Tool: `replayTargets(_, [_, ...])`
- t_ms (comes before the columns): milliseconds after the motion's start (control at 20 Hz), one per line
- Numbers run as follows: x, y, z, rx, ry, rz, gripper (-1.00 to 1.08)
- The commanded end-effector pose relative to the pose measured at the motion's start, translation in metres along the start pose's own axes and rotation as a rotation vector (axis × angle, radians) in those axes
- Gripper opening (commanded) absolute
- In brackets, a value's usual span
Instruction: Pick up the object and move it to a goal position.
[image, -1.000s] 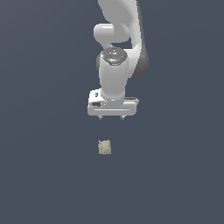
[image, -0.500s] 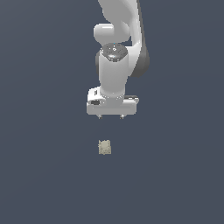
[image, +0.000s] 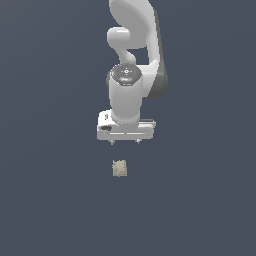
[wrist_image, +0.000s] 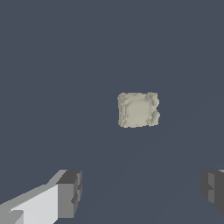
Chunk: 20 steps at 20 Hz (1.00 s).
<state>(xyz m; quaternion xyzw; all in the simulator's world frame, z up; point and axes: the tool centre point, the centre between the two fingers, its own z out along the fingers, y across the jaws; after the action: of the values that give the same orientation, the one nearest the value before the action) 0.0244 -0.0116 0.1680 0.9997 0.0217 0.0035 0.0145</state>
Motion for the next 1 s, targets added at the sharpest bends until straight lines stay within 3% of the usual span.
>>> replayTargets(0, [0.009,0.004,0.011,0.003,-0.002,-0.006,1.00])
replayTargets(450, [0.041,0.019,0.059,0.021,-0.005,-0.029,1.00])
replayTargets(950, [0.051,0.026,0.079,0.029,-0.006,-0.037,1.00])
